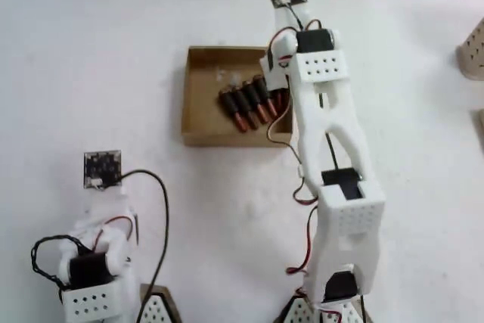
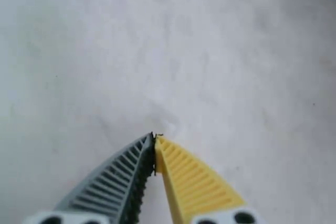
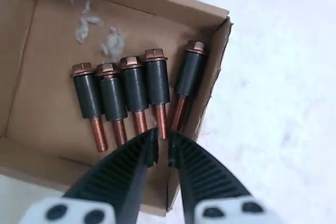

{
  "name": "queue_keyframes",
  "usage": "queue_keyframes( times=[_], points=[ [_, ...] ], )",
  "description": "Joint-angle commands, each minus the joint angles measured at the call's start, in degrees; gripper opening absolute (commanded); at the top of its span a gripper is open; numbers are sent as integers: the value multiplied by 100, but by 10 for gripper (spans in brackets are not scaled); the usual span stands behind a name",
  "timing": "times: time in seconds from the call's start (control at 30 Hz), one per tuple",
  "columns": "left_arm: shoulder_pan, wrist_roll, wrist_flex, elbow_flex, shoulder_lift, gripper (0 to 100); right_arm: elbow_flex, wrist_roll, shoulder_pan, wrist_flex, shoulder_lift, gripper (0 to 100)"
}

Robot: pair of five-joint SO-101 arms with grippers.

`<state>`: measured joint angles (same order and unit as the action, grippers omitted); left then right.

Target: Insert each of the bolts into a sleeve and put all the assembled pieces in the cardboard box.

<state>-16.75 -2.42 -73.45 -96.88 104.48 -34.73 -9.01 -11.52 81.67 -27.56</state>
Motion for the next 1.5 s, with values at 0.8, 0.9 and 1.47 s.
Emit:
queue_keyframes(
  times=[0.8, 0.9, 1.47],
  points=[
    [-31, -62, -26, -9, 31, 23, 4185, 536, 813, 154, 4470, 16],
    [-31, -62, -26, -9, 31, 23, 5380, 536, 989, -488, 5121, 16],
    [-31, -62, -26, -9, 31, 23, 10549, 536, 1209, -3855, 8119, 18]
  ],
)
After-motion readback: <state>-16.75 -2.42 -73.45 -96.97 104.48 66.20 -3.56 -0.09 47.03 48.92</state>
